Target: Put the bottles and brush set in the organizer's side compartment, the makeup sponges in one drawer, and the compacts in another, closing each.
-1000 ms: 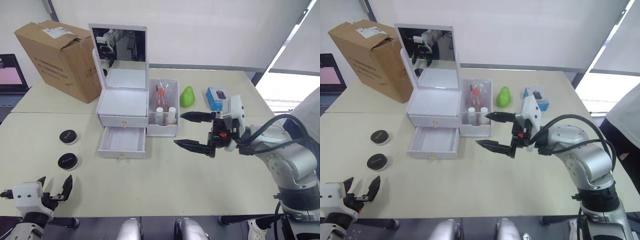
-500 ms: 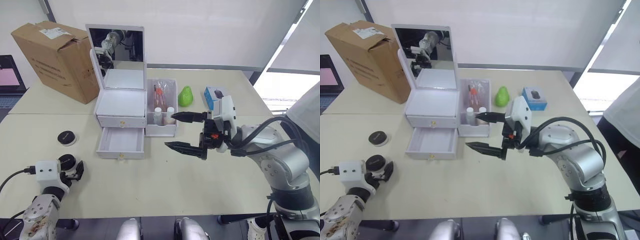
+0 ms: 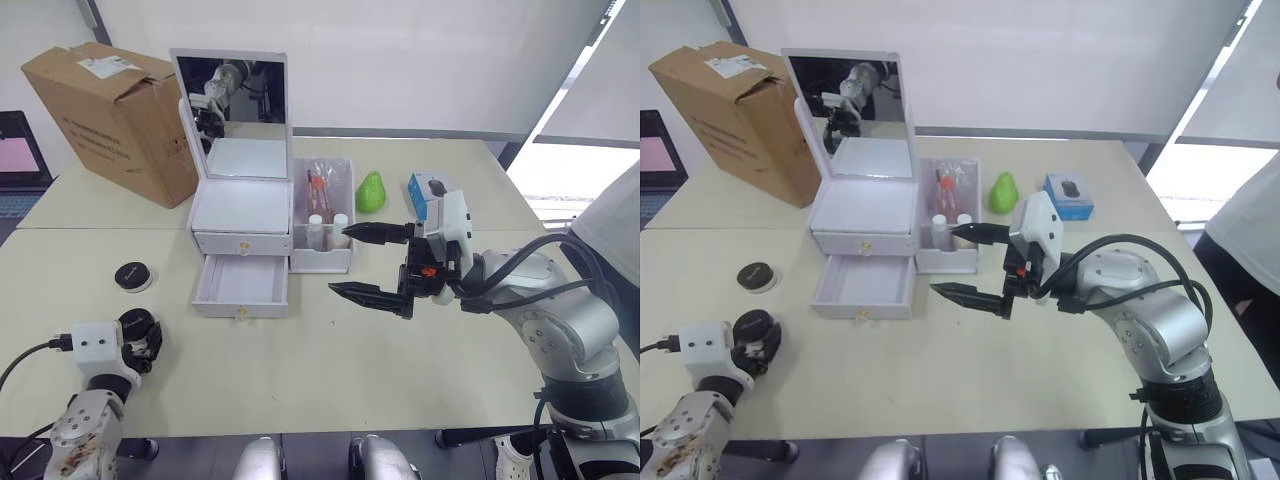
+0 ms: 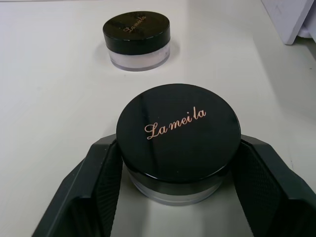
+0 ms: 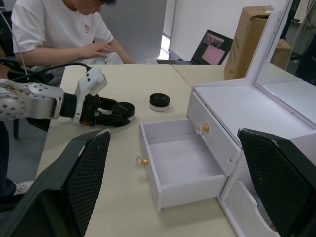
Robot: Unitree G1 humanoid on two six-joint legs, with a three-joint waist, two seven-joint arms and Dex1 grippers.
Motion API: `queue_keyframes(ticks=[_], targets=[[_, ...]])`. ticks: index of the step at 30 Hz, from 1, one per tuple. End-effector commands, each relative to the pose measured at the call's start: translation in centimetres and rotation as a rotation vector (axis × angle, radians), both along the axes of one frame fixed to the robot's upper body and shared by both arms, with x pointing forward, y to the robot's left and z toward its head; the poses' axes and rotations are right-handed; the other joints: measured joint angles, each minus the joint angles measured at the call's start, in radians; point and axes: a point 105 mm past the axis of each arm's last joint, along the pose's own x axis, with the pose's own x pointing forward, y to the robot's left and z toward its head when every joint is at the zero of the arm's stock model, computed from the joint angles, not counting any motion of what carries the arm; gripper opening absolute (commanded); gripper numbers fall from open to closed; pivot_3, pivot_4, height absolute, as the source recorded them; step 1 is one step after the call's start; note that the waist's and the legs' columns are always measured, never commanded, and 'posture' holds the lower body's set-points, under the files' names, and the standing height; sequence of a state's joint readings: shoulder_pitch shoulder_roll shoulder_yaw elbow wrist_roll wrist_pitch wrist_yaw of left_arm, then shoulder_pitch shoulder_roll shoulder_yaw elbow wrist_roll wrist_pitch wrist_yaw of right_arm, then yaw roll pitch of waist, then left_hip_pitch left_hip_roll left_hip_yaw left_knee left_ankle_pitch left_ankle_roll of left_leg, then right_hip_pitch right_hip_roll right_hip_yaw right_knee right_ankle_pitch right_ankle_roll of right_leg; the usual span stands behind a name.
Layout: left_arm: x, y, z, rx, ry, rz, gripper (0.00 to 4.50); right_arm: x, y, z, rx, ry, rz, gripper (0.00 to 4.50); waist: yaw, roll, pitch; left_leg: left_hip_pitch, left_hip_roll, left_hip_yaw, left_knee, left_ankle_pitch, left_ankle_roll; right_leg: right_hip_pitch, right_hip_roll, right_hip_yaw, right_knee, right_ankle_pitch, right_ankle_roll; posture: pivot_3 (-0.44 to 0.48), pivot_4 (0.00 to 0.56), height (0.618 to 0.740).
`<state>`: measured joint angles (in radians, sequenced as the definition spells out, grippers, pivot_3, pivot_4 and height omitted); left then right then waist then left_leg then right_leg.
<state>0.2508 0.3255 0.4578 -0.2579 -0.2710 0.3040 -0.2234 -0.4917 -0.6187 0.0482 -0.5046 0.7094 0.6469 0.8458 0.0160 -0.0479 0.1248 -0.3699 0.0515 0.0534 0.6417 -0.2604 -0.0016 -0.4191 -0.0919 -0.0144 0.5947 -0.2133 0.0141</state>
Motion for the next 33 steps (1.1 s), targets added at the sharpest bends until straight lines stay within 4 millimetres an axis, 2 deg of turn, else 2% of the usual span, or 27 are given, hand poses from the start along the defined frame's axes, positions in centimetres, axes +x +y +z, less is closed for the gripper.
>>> queue_keyframes(ticks=[1, 4, 6, 8, 10, 12, 18, 20, 27, 33], targets=[[0.1, 0.7, 2.1, 0.042, -0.083, 0.020, 2.90, -0.3, -0.1, 0.6, -0.002, -0.030, 0.004, 4.50, 0.000, 0.000, 0.000, 0.000, 0.000, 0.000, 0.000, 0.000, 0.000, 0.000, 0.000, 0.000, 0.000, 0.000, 0.000, 0.000, 0.150, 0.740], [0.0, 0.8, 2.5, 0.054, -0.101, 0.022, 2.90, -0.2, -0.1, 0.5, -0.004, -0.027, 0.000, 4.50, -0.001, 0.000, 0.000, 0.000, 0.000, 0.000, 0.000, 0.000, 0.000, 0.000, 0.000, 0.000, 0.000, 0.000, 0.000, 0.000, 0.150, 0.740], [0.0, 0.9, 3.6, 0.071, -0.152, 0.023, 2.90, -0.2, -0.1, 0.4, -0.007, -0.026, -0.003, 4.50, -0.001, 0.000, 0.000, 0.000, 0.000, 0.000, 0.000, 0.000, 0.000, 0.000, 0.000, 0.000, 0.000, 0.000, 0.000, 0.000, 0.150, 0.740], [0.2, 0.6, 5.6, 0.105, -0.238, -0.015, 2.90, -0.1, -0.2, 0.3, -0.010, -0.024, -0.009, 4.50, 0.000, 0.000, 0.000, 0.000, 0.000, 0.000, 0.000, 0.000, 0.000, 0.000, 0.000, 0.000, 0.000, 0.000, 0.000, 0.000, 0.150, 0.740], [0.6, -0.4, 7.3, 0.131, -0.305, -0.088, 2.90, -0.1, -0.2, 0.2, -0.013, -0.022, -0.015, 4.50, 0.002, 0.000, 0.000, 0.000, 0.000, 0.000, 0.000, 0.000, 0.000, 0.000, 0.000, 0.000, 0.000, 0.000, 0.000, 0.000, 0.150, 0.740], [1.3, -3.0, 8.2, 0.150, -0.309, -0.265, 2.90, 0.0, -0.2, 0.0, -0.019, -0.019, -0.020, 4.50, 0.004, 0.001, 0.001, -0.001, 0.000, 0.000, 0.000, 0.000, 0.000, -0.001, 0.000, 0.000, 0.000, 0.000, 0.000, 0.000, 0.150, 0.740], [2.8, -7.8, 8.8, 0.144, -0.266, -0.574, 2.90, -0.1, -0.2, -0.3, -0.023, -0.013, -0.036, 4.50, 0.004, 0.002, 0.001, -0.001, 0.000, 0.002, 0.000, 0.000, 0.000, 0.000, 0.000, 0.000, 0.000, 0.000, 0.000, 0.000, 0.150, 0.740], [3.2, -8.8, 8.6, 0.134, -0.236, -0.639, 2.90, -0.1, -0.2, -0.4, -0.023, -0.014, -0.044, 4.50, 0.002, 0.002, 0.001, -0.001, 0.000, 0.001, 0.000, 0.000, 0.000, 0.000, 0.001, 0.001, 0.000, 0.000, 0.000, 0.000, 0.150, 0.740], [4.9, -10.1, 7.3, 0.109, -0.147, -0.735, 2.90, -0.4, -0.6, -0.4, -0.020, -0.023, -0.078, 4.50, -0.002, 0.001, 0.000, -0.001, 0.000, 0.000, 0.000, 0.000, 0.000, 0.001, 0.002, 0.001, 0.000, -0.001, 0.001, 0.000, 0.150, 0.740], [5.1, -9.5, 6.3, 0.102, -0.092, -0.708, 2.90, -0.5, -0.8, -0.3, -0.019, -0.031, -0.101, 4.50, -0.004, 0.000, 0.000, 0.000, 0.000, 0.000, 0.000, 0.000, 0.000, 0.001, 0.002, 0.002, 0.000, -0.001, 0.002, 0.000, 0.150, 0.740]])
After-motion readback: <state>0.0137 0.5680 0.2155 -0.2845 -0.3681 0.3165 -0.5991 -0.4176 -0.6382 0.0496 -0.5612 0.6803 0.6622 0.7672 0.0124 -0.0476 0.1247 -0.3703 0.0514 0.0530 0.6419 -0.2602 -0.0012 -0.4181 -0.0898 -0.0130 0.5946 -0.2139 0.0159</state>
